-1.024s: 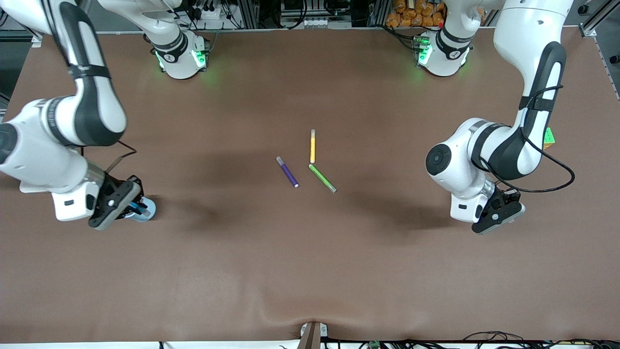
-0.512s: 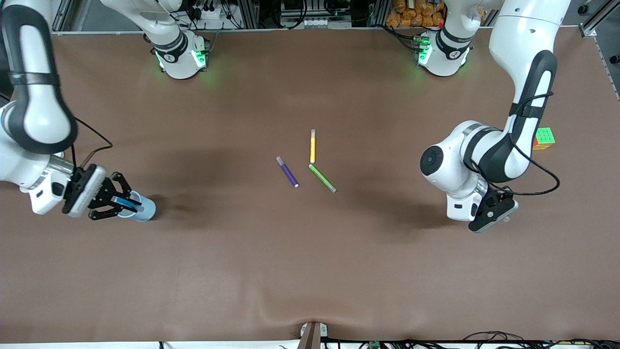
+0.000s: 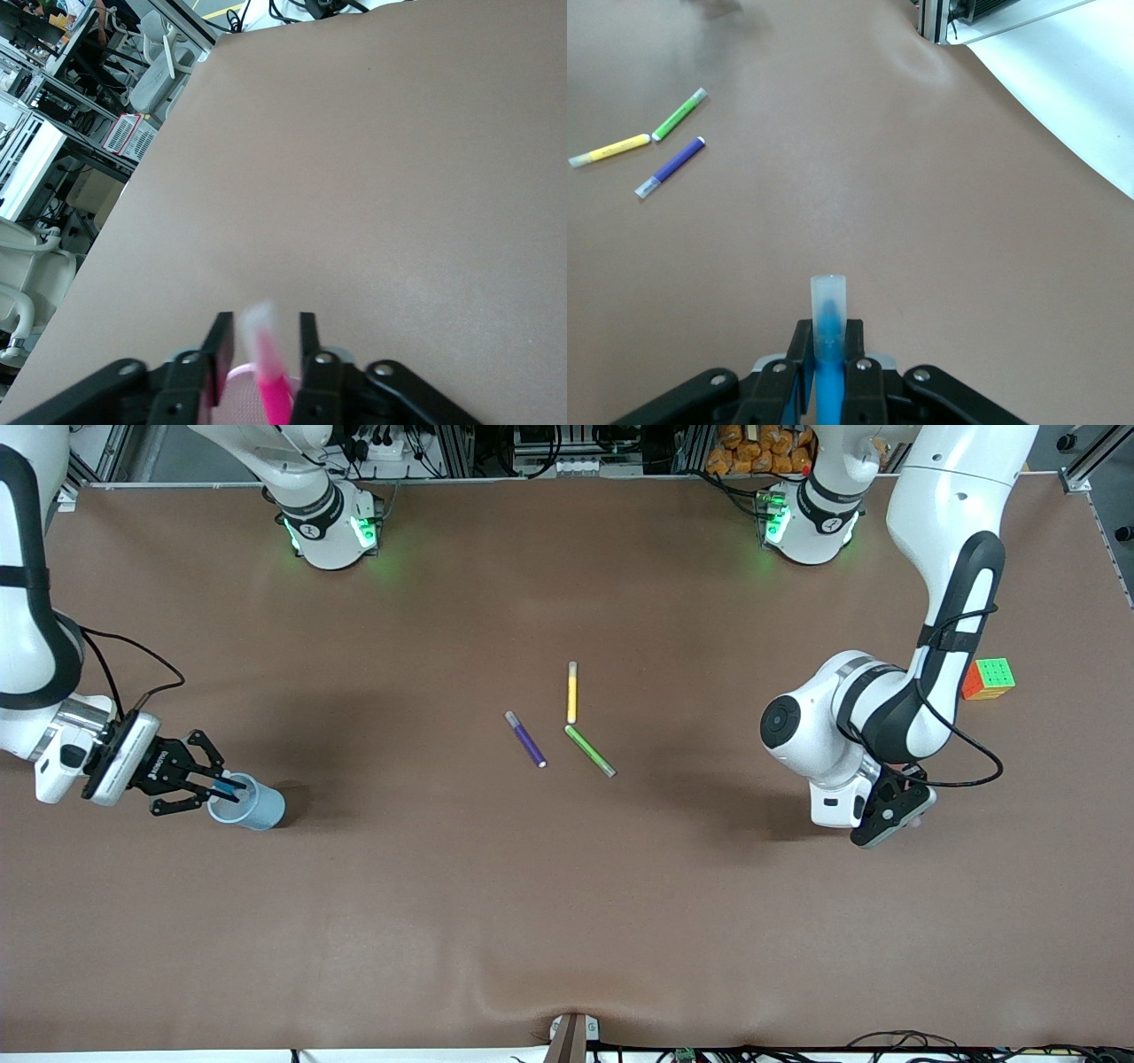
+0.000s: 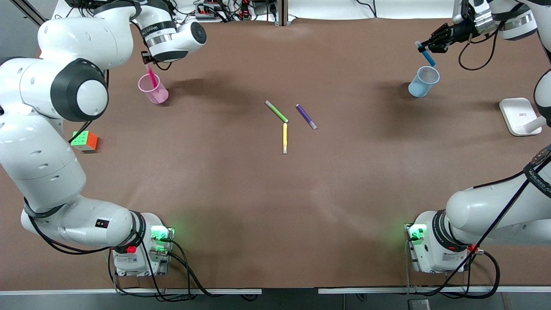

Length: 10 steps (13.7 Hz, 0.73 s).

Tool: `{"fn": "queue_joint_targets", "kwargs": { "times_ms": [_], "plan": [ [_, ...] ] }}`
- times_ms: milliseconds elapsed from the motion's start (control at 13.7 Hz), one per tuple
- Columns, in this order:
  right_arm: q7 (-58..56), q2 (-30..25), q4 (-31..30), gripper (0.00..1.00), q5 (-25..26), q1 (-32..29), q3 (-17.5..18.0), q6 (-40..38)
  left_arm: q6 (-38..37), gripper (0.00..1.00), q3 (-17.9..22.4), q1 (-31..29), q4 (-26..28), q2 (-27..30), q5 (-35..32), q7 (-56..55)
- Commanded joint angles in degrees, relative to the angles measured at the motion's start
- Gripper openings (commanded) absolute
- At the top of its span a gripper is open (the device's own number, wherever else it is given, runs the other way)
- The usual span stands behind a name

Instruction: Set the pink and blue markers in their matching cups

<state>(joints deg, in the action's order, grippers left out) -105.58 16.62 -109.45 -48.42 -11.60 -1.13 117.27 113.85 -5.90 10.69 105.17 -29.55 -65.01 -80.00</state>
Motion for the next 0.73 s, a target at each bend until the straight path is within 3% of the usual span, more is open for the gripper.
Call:
{"fn": "queue_joint_targets", "kwargs": {
  "times_ms": [0, 585, 659],
  "plan": [
    [-3.4, 0.95, -1.21, 0.0, -3.78, -2.28, 1.13, -0.38, 0.15, 1.0, -0.25, -0.05, 0.56, 0.63, -1.53, -0.6],
    [-5.6, 4.73, -1.29, 0.0, -4.58, -2.46, 1.05, 1.56, -0.12, 1.0, -3.59, -0.23, -3.38, 1.52, 0.14, 5.18],
    [-5.6, 4.99, -1.29, 0.19, -4.58, -2.46, 0.96, 1.9, -0.12, 1.0, -3.59, -0.32, -4.7, 1.52, 1.54, 7.12]
  ]
}}
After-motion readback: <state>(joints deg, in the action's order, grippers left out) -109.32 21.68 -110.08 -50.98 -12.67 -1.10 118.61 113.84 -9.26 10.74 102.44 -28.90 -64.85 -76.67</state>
